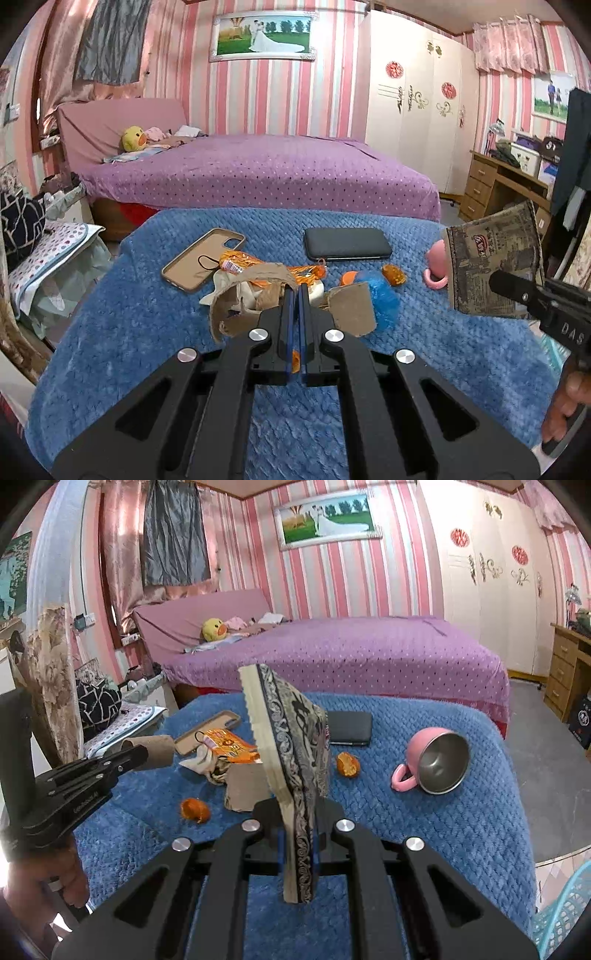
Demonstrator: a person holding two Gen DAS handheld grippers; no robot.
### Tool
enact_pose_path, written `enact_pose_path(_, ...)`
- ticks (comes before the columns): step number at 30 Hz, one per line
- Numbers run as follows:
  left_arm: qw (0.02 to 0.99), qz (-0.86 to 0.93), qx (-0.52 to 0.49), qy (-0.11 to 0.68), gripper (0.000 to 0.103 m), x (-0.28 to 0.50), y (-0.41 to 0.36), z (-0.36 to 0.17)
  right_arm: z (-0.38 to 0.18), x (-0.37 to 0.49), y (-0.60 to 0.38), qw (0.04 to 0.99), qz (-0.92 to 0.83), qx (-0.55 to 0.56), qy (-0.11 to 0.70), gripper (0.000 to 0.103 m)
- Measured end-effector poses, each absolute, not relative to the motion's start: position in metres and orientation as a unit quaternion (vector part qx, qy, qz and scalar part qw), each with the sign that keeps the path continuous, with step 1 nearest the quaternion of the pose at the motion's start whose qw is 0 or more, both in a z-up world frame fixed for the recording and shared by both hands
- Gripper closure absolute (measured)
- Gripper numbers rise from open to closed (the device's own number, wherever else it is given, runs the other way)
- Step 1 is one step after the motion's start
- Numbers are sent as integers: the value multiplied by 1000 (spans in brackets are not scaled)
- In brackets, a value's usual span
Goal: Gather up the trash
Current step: 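Carry the snack bag to the blue wastebasket while the left gripper grasps the cardboard tube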
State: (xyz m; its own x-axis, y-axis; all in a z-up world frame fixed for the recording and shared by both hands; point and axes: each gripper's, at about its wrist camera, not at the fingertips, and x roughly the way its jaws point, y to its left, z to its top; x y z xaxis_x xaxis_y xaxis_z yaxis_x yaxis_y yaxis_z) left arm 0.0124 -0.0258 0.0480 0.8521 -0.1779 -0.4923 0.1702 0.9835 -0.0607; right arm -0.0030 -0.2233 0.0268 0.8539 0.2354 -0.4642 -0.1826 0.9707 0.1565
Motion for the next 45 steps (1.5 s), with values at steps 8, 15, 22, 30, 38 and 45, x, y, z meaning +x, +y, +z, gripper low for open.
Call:
enact_pose_path(8, 965, -101, -6, 243, 102, -5, -34, 64, 43, -34, -230, 969, 97, 50, 221, 93)
enact_pose_path(15, 966, -111, 4, 235, 102, -18, -51, 73, 57, -48, -246, 972, 94, 57, 206, 93)
enact_pose_path(22, 961, -139, -14, 237, 102, -32, -67, 84, 71, -59, -269, 971, 109, 73, 202, 93)
enact_pose_path(30, 956, -175, -3, 235, 102, -50, -124, 105, 91, -80, -327, 974, 83, 99, 184, 93)
enact_pose_path(38, 944, -230, 12, 237, 102, -75, -216, 118, 100, -131, -426, 979, 7, 115, 171, 93)
enact_pose_path(45, 915, -319, 35, 243, 102, -104, -326, 113, 86, -184, -525, 965, -104, 145, 193, 93)
